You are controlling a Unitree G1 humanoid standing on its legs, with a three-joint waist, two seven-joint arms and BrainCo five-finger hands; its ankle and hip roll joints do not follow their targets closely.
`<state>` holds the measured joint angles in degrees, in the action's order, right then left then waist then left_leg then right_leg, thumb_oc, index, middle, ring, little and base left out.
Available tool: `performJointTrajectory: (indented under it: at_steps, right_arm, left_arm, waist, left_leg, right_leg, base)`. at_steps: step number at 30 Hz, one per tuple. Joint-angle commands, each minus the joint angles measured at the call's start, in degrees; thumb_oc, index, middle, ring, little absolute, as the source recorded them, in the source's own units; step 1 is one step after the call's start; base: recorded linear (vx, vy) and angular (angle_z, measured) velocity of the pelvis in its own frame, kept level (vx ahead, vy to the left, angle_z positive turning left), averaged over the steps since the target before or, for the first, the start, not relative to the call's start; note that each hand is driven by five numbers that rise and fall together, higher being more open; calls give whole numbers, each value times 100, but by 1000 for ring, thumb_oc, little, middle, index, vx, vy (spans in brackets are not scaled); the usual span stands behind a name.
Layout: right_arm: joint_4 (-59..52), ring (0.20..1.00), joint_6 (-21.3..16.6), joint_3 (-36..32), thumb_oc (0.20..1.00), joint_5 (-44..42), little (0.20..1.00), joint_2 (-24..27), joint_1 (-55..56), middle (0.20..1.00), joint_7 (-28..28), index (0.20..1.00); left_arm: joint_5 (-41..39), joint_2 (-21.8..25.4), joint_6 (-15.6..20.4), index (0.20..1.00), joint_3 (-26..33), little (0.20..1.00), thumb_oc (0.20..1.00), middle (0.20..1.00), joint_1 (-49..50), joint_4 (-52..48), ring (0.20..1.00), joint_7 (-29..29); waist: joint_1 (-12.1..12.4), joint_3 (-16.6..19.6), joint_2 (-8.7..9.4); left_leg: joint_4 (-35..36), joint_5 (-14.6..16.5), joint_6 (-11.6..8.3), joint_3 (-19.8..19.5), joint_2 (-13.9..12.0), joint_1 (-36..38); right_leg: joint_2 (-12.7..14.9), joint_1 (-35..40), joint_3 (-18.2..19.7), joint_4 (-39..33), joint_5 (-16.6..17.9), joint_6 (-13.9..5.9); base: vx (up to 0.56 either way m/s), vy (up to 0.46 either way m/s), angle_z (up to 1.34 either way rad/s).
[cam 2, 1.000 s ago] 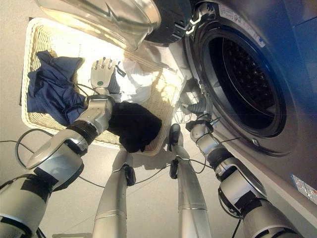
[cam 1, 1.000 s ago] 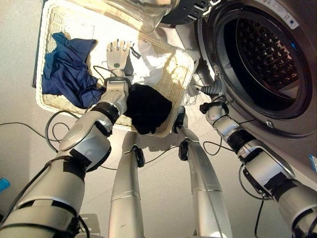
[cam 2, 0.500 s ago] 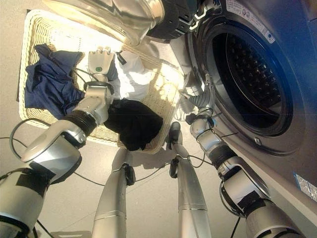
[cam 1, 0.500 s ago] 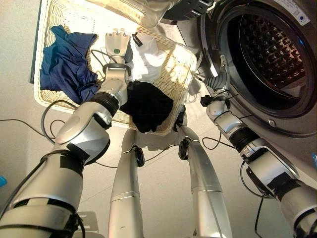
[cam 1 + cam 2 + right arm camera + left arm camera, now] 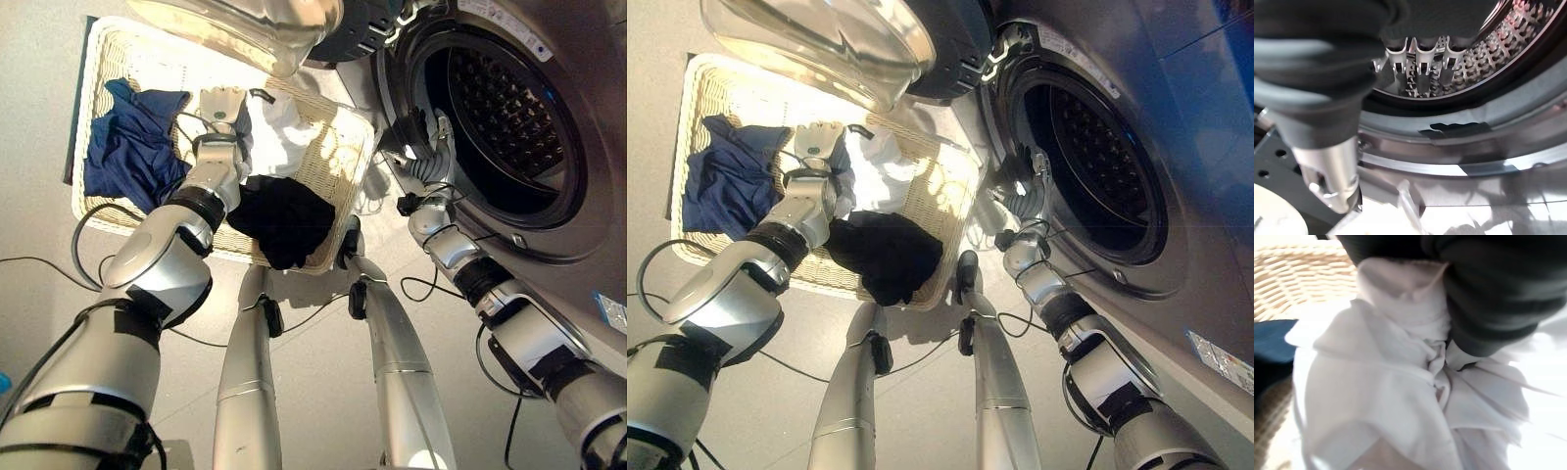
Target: Put the clothes into the washing machine.
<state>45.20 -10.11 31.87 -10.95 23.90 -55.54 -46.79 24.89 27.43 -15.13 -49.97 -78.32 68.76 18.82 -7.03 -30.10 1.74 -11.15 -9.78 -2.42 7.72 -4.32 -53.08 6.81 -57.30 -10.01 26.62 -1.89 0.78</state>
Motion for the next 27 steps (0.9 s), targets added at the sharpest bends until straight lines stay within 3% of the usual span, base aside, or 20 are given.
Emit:
performJointTrajectory:
  at_steps: [1, 5, 8, 12, 18, 19, 21, 23, 27]
  right_arm:
    - [-301, 1000, -279, -337, 1000, -89, 1000, 94, 221, 1000, -161, 1000]
    - [-439, 1000, -207, -359, 1000, -67, 1000, 65, 314, 1000, -184, 1000]
    - [-630, 1000, -61, -422, 1000, -4, 1000, 14, 450, 1000, -167, 1000]
    - [-841, 1000, 54, -512, 1000, 142, 1000, -49, 626, 1000, -126, 1000]
    - [-1133, 1000, 57, -631, 1000, 303, 1000, -130, 978, 1000, 120, 1000]
    - [-1229, 1000, 23, -646, 1000, 539, 1000, -140, 1045, 1000, 373, 1000]
    - [-1313, 1000, -17, -637, 1000, 530, 1000, -138, 1088, 1000, 533, 1000]
    - [-1545, 1000, -114, -622, 1000, 638, 1000, -92, 1213, 1000, 1198, 1000]
    - [-1625, 1000, -244, -570, 1000, 626, 1000, -20, 1253, 1000, 1686, 1000]
  left_arm:
    - [-579, 21, 173, 200, 530, 200, 200, 200, 468, 307, 200, 6]
    - [-1963, 27, 957, 200, 1175, 200, 200, 200, 683, 123, 200, 261]
    - [-2808, -6, 1911, 200, 1935, 200, 200, 200, 998, -215, 200, 316]
    - [-3270, -59, 2334, 200, 2353, 200, 200, 200, 1355, -733, 200, 264]
    - [-3284, -264, 3104, 200, 2683, 200, 200, 200, 2066, -1753, 200, 344]
    - [-3131, -315, 3322, 200, 2703, 200, 200, 200, 2212, -2045, 200, 376]
    - [-3148, -322, 3413, 200, 2706, 200, 200, 200, 2292, -2210, 200, 357]
    - [-3127, -354, 3751, 200, 2745, 200, 200, 200, 2570, -2725, 200, 227]
    - [-3223, -401, 4064, 200, 2811, 200, 200, 200, 2802, -3127, 200, -24]
  waist:
    - [119, 31, -36]
    - [154, 31, -46]
    - [203, 31, -64]
    - [272, 31, -107]
    - [401, 31, -157]
    - [442, 31, -176]
    - [462, 31, -185]
    - [543, 31, -200]
    - [639, 31, -221]
  left_leg:
    - [-117, 305, -445, 313, 134, 230]
    - [-56, 321, -417, 309, 150, 458]
    - [-27, 368, -387, 289, 165, 703]
    - [18, 398, -351, 270, 181, 918]
    - [148, 497, -282, 172, 212, 1371]
    - [201, 492, -254, 145, 222, 1442]
    - [230, 494, -243, 137, 224, 1488]
    - [299, 522, -207, 109, 253, 1646]
    - [326, 558, -187, 74, 280, 1783]
  right_leg:
    - [-148, 300, -26, -786, 762, -867]
    - [-157, 497, -60, -751, 697, -855]
    - [-150, 710, -87, -720, 614, -837]
    - [-148, 881, -122, -676, 553, -825]
    - [-125, 1303, -163, -639, 379, -814]
    - [-127, 1367, -178, -667, 388, -809]
    - [-122, 1407, -189, -669, 380, -810]
    - [-91, 1554, -258, -695, 361, -818]
    - [-26, 1713, -350, -712, 331, -818]
  base:
    - [0, 0, 0]
    - [0, 0, 0]
    - [0, 0, 0]
    - [0, 0, 0]
    - [1, 10, 1]
    - [11, -8, 4]
    - [9, -11, 7]
    - [9, -35, 11]
    - [2, -35, 6]
